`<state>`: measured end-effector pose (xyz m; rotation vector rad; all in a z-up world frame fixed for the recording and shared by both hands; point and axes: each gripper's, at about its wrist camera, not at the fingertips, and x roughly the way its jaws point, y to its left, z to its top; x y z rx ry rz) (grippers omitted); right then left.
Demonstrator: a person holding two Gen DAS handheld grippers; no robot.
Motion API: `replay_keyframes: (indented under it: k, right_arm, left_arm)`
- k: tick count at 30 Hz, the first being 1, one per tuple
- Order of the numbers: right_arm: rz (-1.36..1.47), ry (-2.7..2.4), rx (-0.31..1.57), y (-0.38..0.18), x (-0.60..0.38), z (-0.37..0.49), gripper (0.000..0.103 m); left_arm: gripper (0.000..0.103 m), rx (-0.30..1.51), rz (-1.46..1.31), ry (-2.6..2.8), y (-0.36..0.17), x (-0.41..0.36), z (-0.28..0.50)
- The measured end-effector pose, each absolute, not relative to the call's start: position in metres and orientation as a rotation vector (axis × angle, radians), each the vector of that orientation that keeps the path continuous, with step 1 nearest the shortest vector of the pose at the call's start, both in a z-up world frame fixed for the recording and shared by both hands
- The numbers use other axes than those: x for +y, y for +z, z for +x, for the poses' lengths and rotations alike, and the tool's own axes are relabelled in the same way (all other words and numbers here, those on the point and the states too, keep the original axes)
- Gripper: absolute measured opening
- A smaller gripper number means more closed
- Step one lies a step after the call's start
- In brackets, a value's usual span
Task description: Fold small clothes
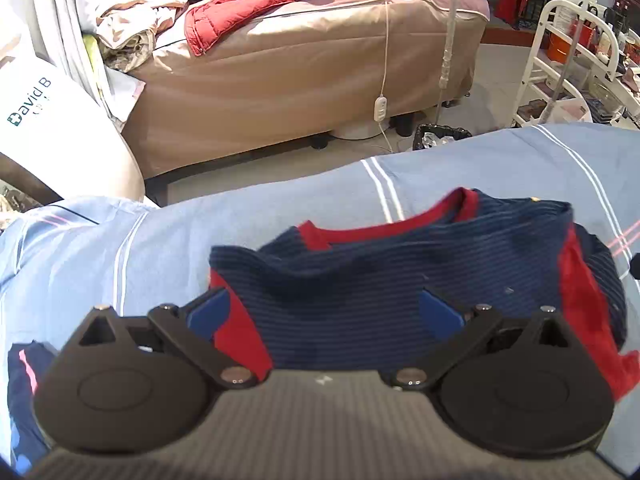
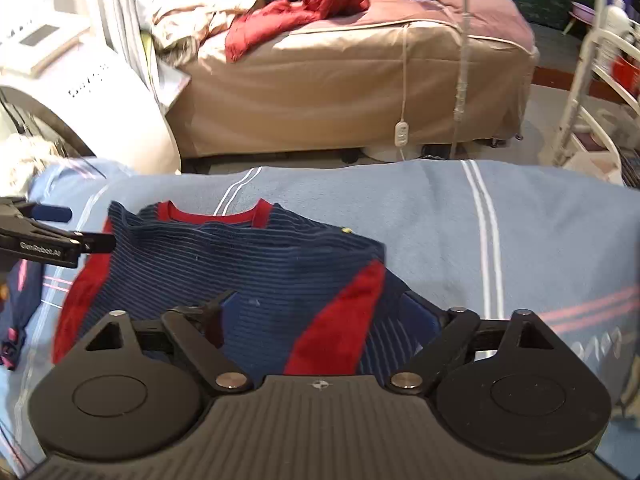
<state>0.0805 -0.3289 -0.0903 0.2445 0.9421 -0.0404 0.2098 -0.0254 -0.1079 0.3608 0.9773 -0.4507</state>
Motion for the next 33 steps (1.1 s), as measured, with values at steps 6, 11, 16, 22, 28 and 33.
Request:
replay_keyframes:
  k: [6,11,16,22,28,33]
  right_arm:
    - [0.411,-0.05,0.922,-0.098,-0.371,0.05,0.103]
    - [0.247,-0.043,1.007,-0.115,-0.395,0.06,0.103]
    - [0.407,0.075,1.081,-0.147,-0.426,0.087,0.103]
    - [0.524,0.173,1.143,-0.185,-0.429,0.111,0.103]
    - [0.588,0.226,1.134,-0.194,-0.431,0.118,0.103]
    - [0.643,0.261,1.184,-0.202,-0.422,0.123,0.016]
  left_arm:
    - [0.103,1.108,0.155,-0.53,-0.112,-0.032,0.149]
    - [0.102,1.287,-0.031,-0.491,-0.149,-0.044,0.07]
    - [0.095,1.362,-0.289,-0.434,-0.189,-0.065,0.024]
    - [0.088,1.369,-0.556,-0.353,-0.229,-0.086,0.023]
    - [0.051,1.34,-0.693,-0.34,-0.236,-0.104,0.026]
    - [0.026,1.343,-0.884,-0.281,-0.248,-0.089,0.021]
